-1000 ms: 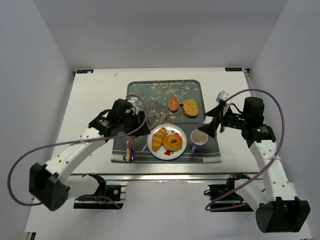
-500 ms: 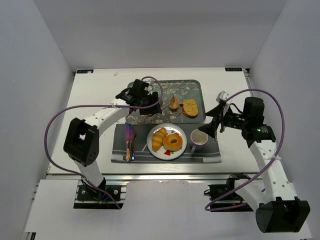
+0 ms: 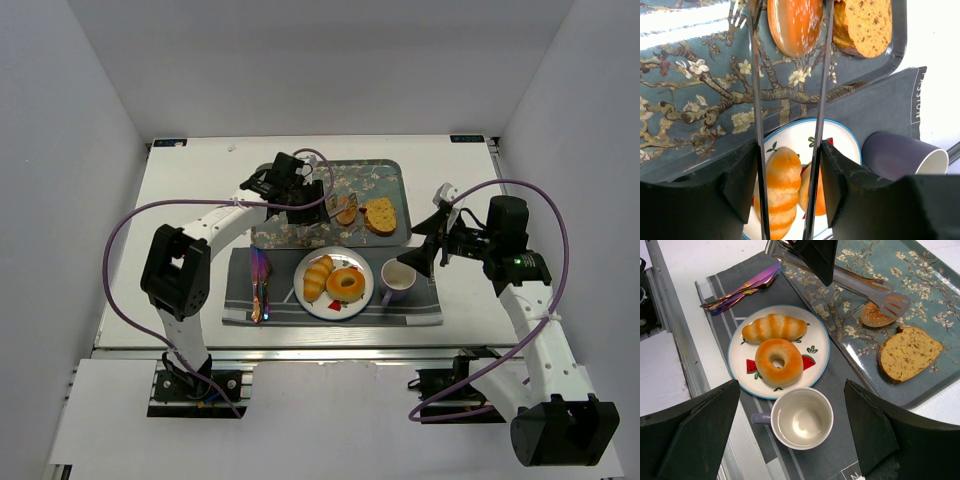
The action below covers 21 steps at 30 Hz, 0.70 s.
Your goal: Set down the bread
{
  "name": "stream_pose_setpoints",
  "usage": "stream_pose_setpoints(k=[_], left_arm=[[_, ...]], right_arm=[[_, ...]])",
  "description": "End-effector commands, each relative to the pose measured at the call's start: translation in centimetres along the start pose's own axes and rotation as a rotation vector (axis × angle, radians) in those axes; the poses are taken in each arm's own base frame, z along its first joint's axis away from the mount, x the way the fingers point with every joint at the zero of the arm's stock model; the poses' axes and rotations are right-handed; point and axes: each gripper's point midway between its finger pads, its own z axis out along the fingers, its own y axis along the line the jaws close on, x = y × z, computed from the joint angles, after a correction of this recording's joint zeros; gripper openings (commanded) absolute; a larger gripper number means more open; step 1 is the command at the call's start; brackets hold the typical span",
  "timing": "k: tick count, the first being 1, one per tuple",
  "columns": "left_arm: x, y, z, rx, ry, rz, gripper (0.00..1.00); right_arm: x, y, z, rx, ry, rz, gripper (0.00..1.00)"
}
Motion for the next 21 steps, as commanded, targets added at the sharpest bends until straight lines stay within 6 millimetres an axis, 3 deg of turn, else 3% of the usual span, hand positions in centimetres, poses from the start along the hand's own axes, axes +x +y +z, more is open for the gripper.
stream_pose_setpoints(k=[1, 6, 7, 10, 13, 15, 19, 20, 21], left_arm=[[-0.9, -1.1, -1.2, 0.042, -0.026, 0.028, 0.59], [-0.4, -1.1, -1.3, 0.049, -0.013, 0.026, 0.41], [-0.4, -1.3, -1.6, 0.056, -0.017, 0.028, 0.32], [-0.7, -1.6, -2.4, 0.066, -0.039, 0.032, 0.17], [-1.4, -2.5, -4.8, 0.086, -0.086, 0.04, 0.13], [-1.9, -3.8, -7.6, 0.128, -0.132, 0.048, 0.11], [0.7, -5.0, -11.6, 0.19, -0.107, 0.047, 0.09], [2.7, -4.3, -11.8, 0.183, -0.059, 0.033, 0.08], [3.4, -4.8, -13.5, 0.206, -0.072, 0.039, 0.08]], right_arm=[[-0.5, 0.2, -0.1, -0.005, -0.026, -0.012, 0.89], [-0.8, 0.2, -0.2, -0.008, -0.033, -0.014, 0.89], [-0.8, 0.1, -0.2, -0.006, -0.033, -0.015, 0.89], [-0.9, 0.1, -0.2, -0.005, -0.032, -0.016, 0.89], [-0.9, 0.2, -0.3, -0.005, -0.031, -0.02, 0.89], [-1.0, 0.3, -0.4, -0.004, -0.03, -0.023, 0.89], [-0.9, 0.4, -0.4, -0.01, -0.028, -0.022, 0.89], [-0.8, 0.4, -0.4, -0.01, -0.027, -0.02, 0.89], [-0.9, 0.4, -0.4, -0.013, -0.029, -0.021, 0.89]])
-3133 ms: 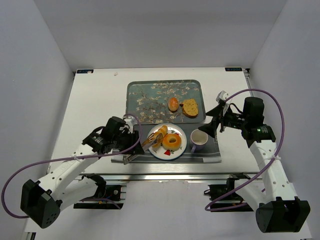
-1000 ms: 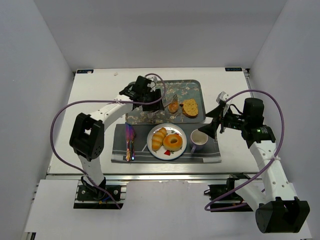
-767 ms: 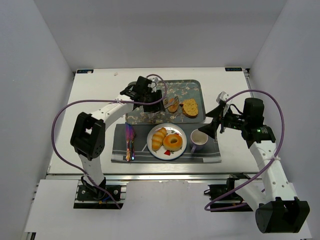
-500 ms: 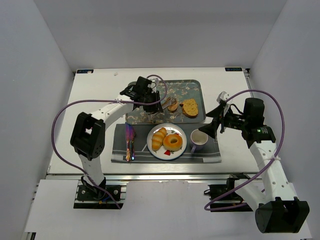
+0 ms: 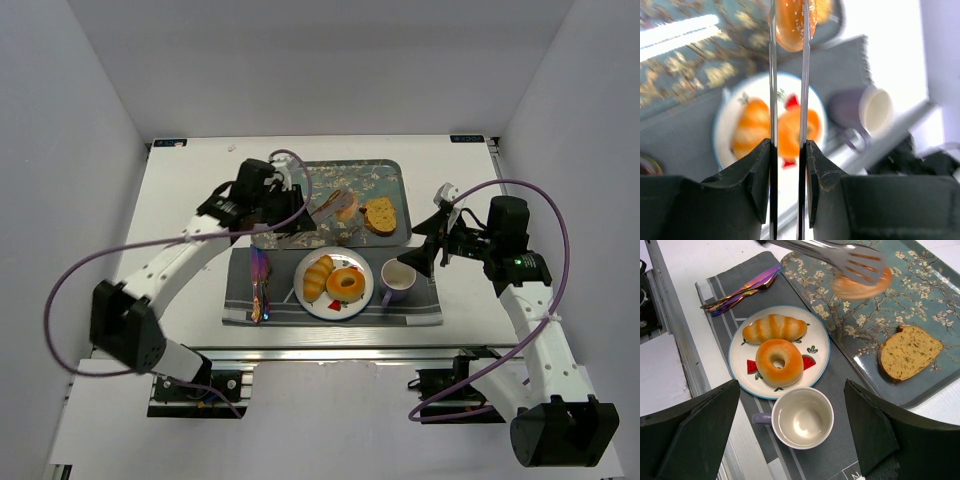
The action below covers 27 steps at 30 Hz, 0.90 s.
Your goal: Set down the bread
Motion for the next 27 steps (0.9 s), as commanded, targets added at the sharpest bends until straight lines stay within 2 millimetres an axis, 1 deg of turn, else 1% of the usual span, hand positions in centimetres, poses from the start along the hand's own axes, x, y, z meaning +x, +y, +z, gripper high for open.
stream_pose_setpoints(k=[1, 2, 3, 4, 5, 6, 7, 8, 9, 11, 15, 16, 17, 21, 24, 27], left_arm=[[2.7, -2.5, -5.0, 0.114, 0.024, -0.001, 0.08], [5.1, -1.7, -5.1, 0.107, 0.083, -0.028, 0.08], [6.3, -1.8, -5.6, 0.123, 0.106, -0.035, 0.08], [7.5, -2.6, -6.8, 0.177, 0.125, -0.034, 0.08], [8.8, -2.6, -7.2, 0.187, 0.155, -0.045, 0.08], [10.8, -2.0, -7.2, 0.183, 0.197, -0.069, 0.08], [11.6, -2.3, -7.9, 0.201, 0.197, -0.065, 0.08], [12.5, -2.3, -8.3, 0.208, 0.217, -0.075, 0.08], [13.5, -1.9, -8.3, 0.2, 0.235, -0.085, 0.08], [14.1, -2.2, -9.0, 0.209, 0.233, -0.082, 0.1], [15.0, -1.7, -8.7, 0.187, 0.241, -0.088, 0.2], [15.3, -1.5, -8.5, 0.18, 0.248, -0.088, 0.24], [15.4, -1.4, -8.2, 0.179, 0.247, -0.087, 0.35], [15.4, -0.9, -7.6, 0.155, 0.24, -0.087, 0.51], [15.0, -0.9, -7.8, 0.148, 0.225, -0.08, 0.57], [14.5, -0.8, -8.2, 0.128, 0.203, -0.066, 0.58]], right_arm=[[-0.8, 0.5, -0.2, -0.018, -0.026, -0.028, 0.89], [-0.8, 0.4, -0.2, -0.02, -0.025, -0.025, 0.89], [-0.9, 0.5, -0.2, -0.021, -0.026, -0.028, 0.89], [-0.9, 0.4, -0.2, -0.023, -0.026, -0.029, 0.89], [-1.0, 0.4, -0.2, -0.024, -0.026, -0.033, 0.89], [-0.9, 0.6, -0.2, -0.031, -0.024, -0.032, 0.89], [-1.0, 0.6, -0.2, -0.033, -0.024, -0.035, 0.89], [-1.0, 0.5, -0.2, -0.031, -0.025, -0.036, 0.89], [-1.0, 0.5, -0.2, -0.034, -0.026, -0.033, 0.89], [-1.1, 0.5, -0.2, -0.036, -0.026, -0.033, 0.89], [-1.3, 0.4, -0.1, -0.04, -0.028, -0.032, 0.89], [-1.3, 0.4, -0.1, -0.04, -0.028, -0.03, 0.89], [-1.4, 0.4, -0.1, -0.04, -0.029, -0.031, 0.89], [-1.4, 0.3, -0.2, -0.033, -0.022, -0.034, 0.89], [-1.3, 0.3, -0.2, -0.032, -0.019, -0.032, 0.89], [-1.2, 0.4, -0.2, -0.035, -0.019, -0.031, 0.89]])
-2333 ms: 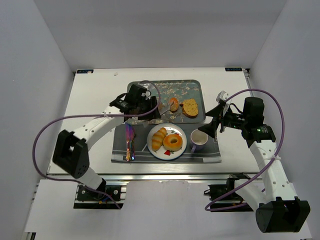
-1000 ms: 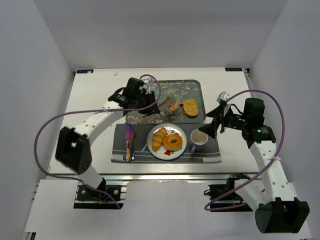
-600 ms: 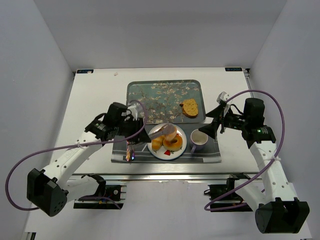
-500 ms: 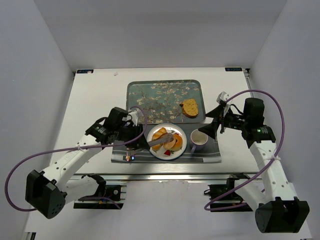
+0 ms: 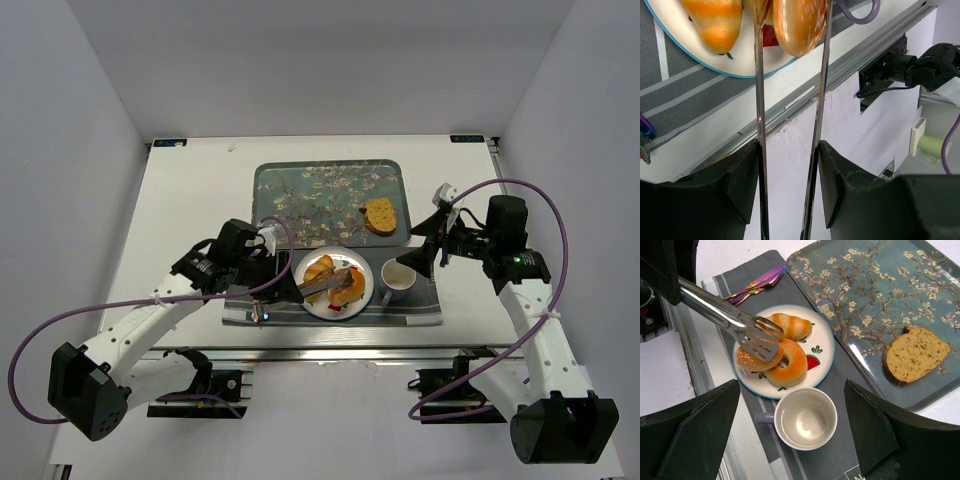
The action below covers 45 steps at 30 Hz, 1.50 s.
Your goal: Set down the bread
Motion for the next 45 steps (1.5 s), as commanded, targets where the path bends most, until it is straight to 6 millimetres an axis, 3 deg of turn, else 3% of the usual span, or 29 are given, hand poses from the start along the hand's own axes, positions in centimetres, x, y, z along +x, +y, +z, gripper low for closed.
stream_pose_setpoints(k=[1, 6, 11, 15, 23, 30, 34, 37, 41, 42, 44, 45], left_arm=[[-1.0, -0.4, -0.9, -0.013, -0.056, 0.035, 0.58], [-1.0, -0.5, -1.1, -0.01, -0.069, 0.04, 0.59], [-0.5, -0.4, -1.0, -0.002, -0.057, 0.037, 0.48], [-0.8, -0.4, -1.3, -0.012, -0.075, 0.042, 0.46], [-3.7, -2.6, -3.2, 0.001, -0.176, 0.092, 0.44], [-5.1, -4.2, -4.5, 0.024, -0.222, 0.119, 0.34], [-6.2, -4.1, -5.8, -0.027, -0.29, 0.106, 0.19], [-6.9, -1.0, -6.6, -0.194, -0.35, 0.07, 0.1], [-8.8, 4.7, -7.3, -0.371, -0.409, 0.031, 0.11], [-10.1, 7.6, -8.5, -0.428, -0.45, -0.027, 0.12], [-10.6, 11.6, -8.9, -0.498, -0.446, -0.04, 0.15], [-11.0, 14.8, -9.7, -0.562, -0.459, -0.101, 0.18]], right_arm=[[-1.3, 0.2, -0.3, -0.009, -0.019, -0.031, 0.89], [-1.2, 0.2, -0.3, -0.006, -0.018, -0.031, 0.89], [-1.2, 0.2, -0.3, -0.008, -0.018, -0.03, 0.89], [-1.1, 0.3, -0.3, -0.009, -0.019, -0.029, 0.89], [-1.2, 0.3, -0.4, -0.007, -0.02, -0.033, 0.89], [-1.2, 0.4, -0.4, -0.01, -0.022, -0.033, 0.89], [-1.2, 0.4, -0.5, -0.009, -0.02, -0.033, 0.89], [-1.2, 0.4, -0.4, -0.01, -0.022, -0.032, 0.89], [-1.2, 0.5, -0.3, -0.016, -0.027, -0.03, 0.89], [-1.2, 0.4, -0.3, -0.016, -0.027, -0.031, 0.89], [-1.3, 0.4, -0.4, -0.013, -0.025, -0.034, 0.89], [-1.4, 0.4, -0.4, -0.013, -0.025, -0.044, 0.89]])
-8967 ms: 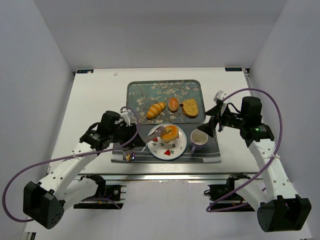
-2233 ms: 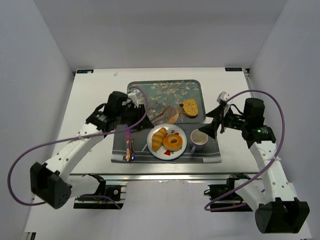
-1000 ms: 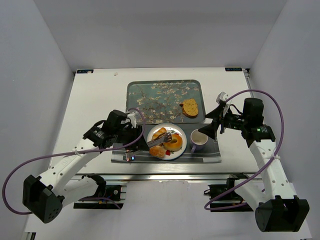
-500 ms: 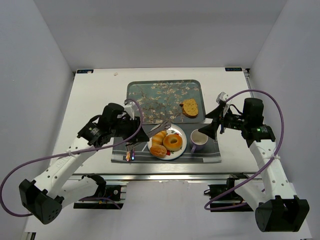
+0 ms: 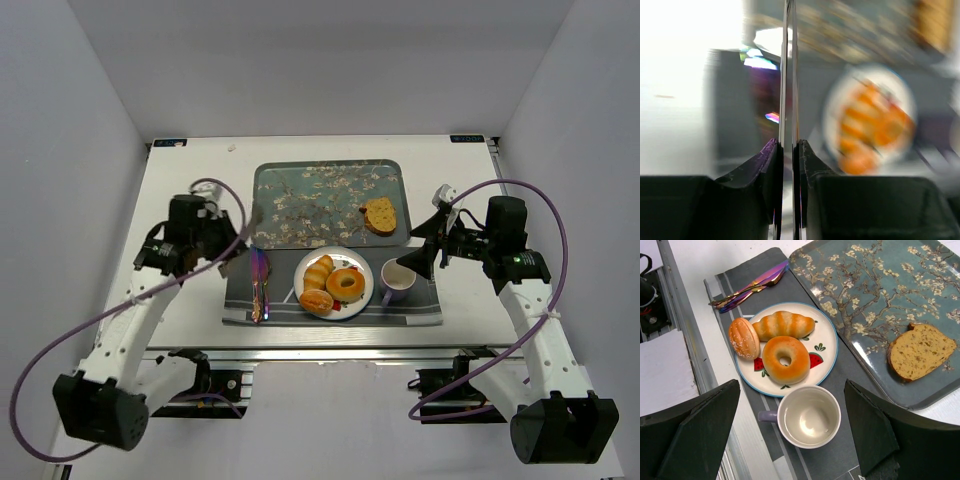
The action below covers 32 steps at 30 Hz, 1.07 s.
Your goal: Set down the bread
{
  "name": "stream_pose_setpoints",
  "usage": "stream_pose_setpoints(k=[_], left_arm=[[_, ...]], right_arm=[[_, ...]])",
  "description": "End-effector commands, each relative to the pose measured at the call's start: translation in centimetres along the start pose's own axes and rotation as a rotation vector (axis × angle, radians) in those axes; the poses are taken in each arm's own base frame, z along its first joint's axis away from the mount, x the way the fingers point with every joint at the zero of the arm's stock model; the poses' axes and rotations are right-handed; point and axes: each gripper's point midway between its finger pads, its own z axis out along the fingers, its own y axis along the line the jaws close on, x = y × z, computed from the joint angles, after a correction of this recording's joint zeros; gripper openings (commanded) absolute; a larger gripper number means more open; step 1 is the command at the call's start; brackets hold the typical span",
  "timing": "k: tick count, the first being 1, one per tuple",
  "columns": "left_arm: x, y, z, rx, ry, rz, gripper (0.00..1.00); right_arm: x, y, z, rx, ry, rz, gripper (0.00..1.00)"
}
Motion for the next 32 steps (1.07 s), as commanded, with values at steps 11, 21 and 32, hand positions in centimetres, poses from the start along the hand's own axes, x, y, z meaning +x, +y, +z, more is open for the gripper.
stream_pose_setpoints(k=[11, 21, 32], left_arm=[[-0.8, 18.0, 9.4, -0.374, -0.04, 0.051, 0.51], [1.9, 21.0, 9.9, -0.415, 0.07, -0.02, 0.71], [-2.1, 15.2, 4.8, -0.264, -0.15, -0.064, 0.98]], right_arm=[[-1.3, -0.3, -0.6, 0.025, -0.012, -0.07, 0.89], [0.0, -2.2, -0.3, 0.113, 0.035, 0.033, 0.89], [0.6, -7.4, -2.0, 0.429, 0.112, 0.145, 0.9]])
